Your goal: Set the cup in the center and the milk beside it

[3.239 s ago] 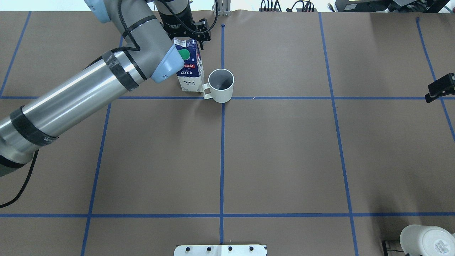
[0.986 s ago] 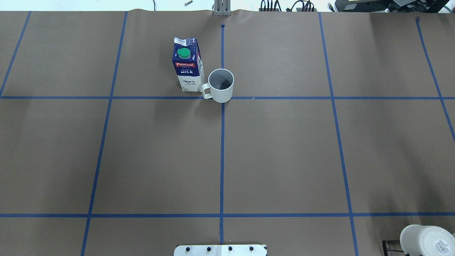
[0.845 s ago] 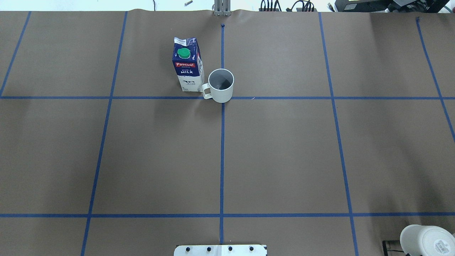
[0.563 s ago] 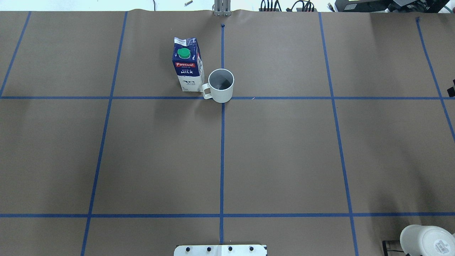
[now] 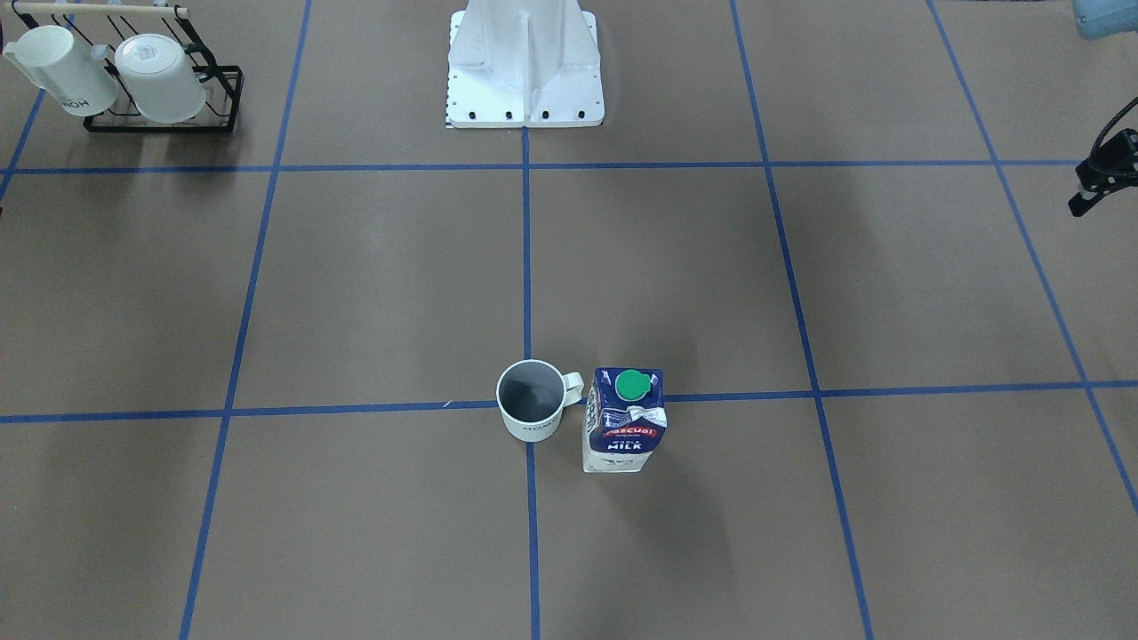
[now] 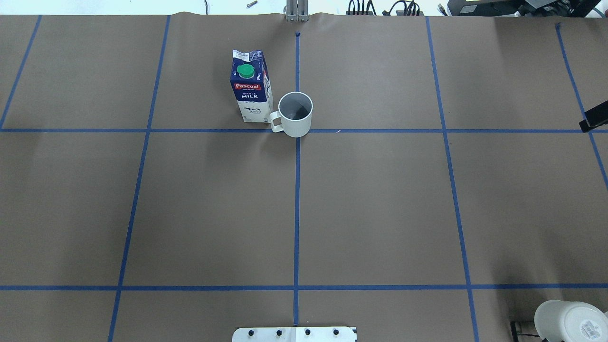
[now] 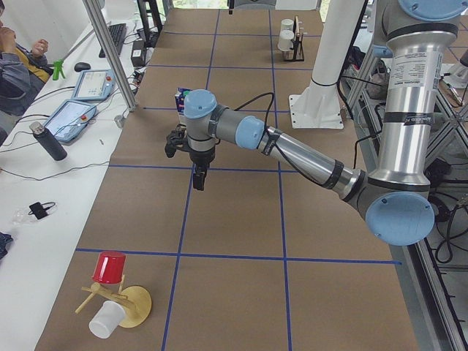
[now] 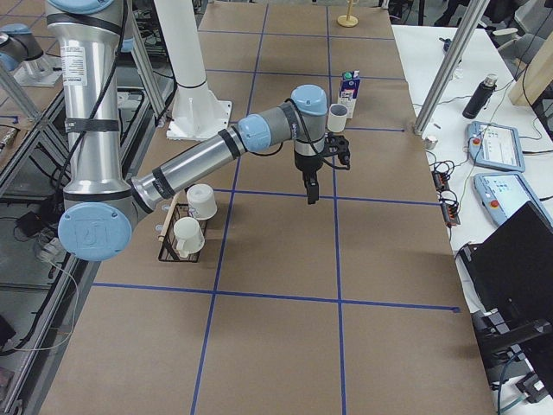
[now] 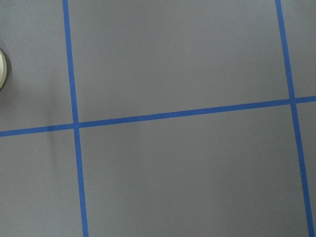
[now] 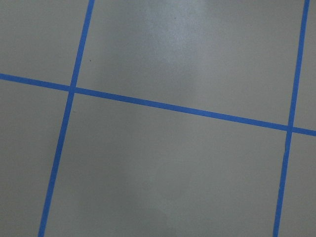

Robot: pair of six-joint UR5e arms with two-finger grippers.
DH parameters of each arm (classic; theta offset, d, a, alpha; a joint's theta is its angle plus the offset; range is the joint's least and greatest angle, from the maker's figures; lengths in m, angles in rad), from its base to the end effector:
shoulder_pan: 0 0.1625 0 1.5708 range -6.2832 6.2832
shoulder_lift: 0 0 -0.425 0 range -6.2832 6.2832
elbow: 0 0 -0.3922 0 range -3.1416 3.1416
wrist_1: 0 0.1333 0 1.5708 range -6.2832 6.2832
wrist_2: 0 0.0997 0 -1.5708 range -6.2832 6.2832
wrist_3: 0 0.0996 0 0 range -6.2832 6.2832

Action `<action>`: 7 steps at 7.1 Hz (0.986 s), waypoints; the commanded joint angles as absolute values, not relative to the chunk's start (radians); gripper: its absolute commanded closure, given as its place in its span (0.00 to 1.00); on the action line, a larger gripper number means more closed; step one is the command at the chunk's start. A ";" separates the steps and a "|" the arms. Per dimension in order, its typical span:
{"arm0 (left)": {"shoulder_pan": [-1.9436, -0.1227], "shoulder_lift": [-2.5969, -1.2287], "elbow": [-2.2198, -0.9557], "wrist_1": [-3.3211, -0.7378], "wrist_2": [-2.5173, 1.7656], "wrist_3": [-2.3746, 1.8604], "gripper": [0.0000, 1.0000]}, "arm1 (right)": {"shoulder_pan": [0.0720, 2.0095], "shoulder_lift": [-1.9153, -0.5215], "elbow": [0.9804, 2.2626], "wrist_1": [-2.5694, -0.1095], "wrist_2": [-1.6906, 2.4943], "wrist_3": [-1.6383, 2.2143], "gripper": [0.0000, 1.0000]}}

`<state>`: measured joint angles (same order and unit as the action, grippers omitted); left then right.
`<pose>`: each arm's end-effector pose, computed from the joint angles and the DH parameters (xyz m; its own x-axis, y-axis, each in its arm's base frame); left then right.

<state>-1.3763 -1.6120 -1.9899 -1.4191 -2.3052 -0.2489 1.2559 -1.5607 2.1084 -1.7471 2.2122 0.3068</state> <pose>0.0287 -0.4900 0.4531 0.7130 0.1023 -0.6936 -0.0088 0.9905 0.1371 -0.0727 -0.4611 0.4214 0.7493 -0.1658 0.6411 0.0654 0.9819 0.1776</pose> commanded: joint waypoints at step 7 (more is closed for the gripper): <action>-1.344 -1.595 -2.013 -1.462 -2.300 -0.212 0.02 | 1.255 -1.566 2.103 -1.749 2.255 0.314 0.00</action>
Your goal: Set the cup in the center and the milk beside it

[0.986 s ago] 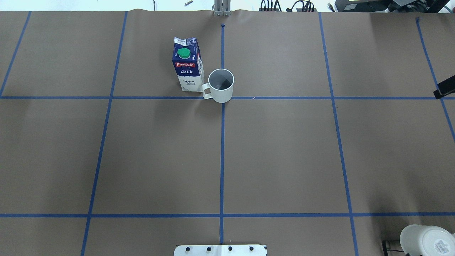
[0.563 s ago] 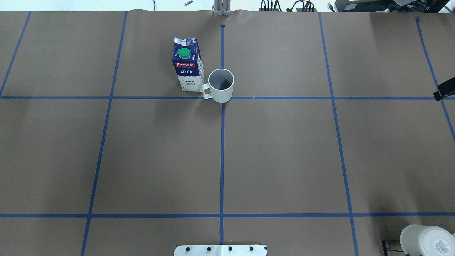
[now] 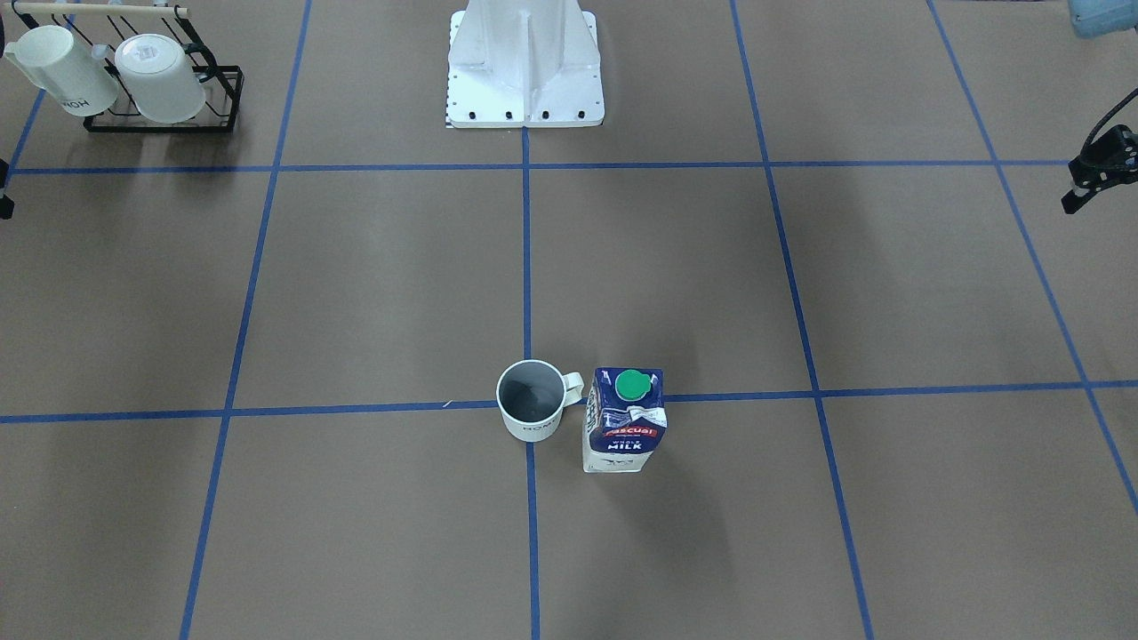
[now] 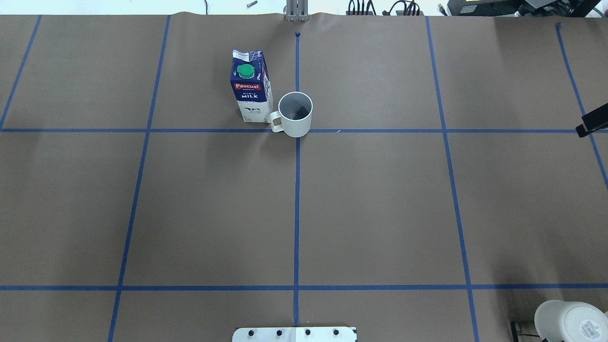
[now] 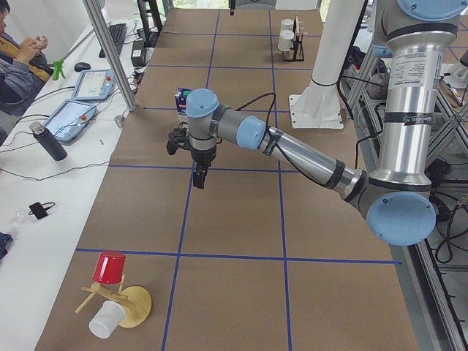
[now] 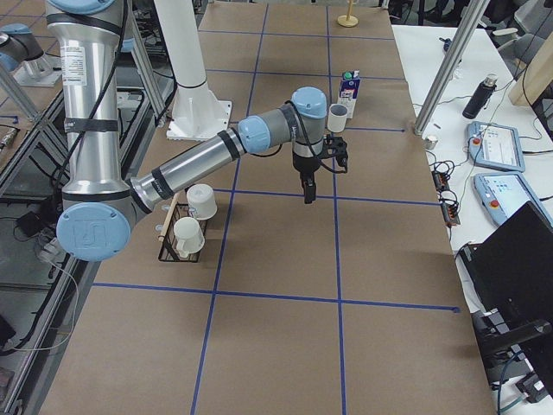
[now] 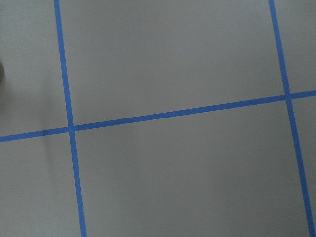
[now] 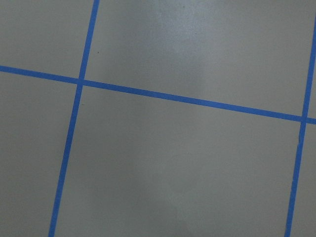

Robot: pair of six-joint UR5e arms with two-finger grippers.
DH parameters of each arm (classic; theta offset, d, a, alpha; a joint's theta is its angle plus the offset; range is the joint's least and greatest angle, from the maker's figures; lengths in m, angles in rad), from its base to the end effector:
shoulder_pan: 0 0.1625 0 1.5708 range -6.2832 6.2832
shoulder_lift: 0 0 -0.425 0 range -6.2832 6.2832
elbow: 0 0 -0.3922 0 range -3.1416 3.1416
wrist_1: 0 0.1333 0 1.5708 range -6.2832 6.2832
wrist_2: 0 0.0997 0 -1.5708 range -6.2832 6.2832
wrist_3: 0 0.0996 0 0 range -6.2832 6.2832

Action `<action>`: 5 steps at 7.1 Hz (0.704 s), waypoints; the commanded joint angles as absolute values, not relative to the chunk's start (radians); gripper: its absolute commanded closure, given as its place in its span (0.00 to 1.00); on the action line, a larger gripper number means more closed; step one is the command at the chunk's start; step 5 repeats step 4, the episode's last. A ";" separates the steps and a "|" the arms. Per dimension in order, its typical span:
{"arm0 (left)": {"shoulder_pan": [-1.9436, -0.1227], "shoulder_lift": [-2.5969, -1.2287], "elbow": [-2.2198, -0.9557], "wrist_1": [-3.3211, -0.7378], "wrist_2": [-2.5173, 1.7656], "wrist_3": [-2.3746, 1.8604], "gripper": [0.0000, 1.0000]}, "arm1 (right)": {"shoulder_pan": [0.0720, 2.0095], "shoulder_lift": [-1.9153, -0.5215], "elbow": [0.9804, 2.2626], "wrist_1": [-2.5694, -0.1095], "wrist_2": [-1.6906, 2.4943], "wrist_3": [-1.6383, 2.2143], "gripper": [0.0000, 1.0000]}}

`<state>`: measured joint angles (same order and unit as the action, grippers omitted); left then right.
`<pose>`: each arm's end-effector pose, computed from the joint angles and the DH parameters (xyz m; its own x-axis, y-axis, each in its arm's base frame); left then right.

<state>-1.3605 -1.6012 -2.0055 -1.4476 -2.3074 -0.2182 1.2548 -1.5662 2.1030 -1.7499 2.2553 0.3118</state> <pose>0.0357 -0.4854 0.4475 0.7039 0.1666 -0.6905 -0.0454 0.9807 0.1903 -0.0759 -0.4585 0.4243 0.7247 -0.1563 0.6711 0.0723 0.9858 0.1515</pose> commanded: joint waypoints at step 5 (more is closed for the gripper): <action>-1.307 -1.549 -2.028 -1.529 -2.301 -0.215 0.02 | 1.255 -1.563 2.103 -1.749 2.258 0.318 0.00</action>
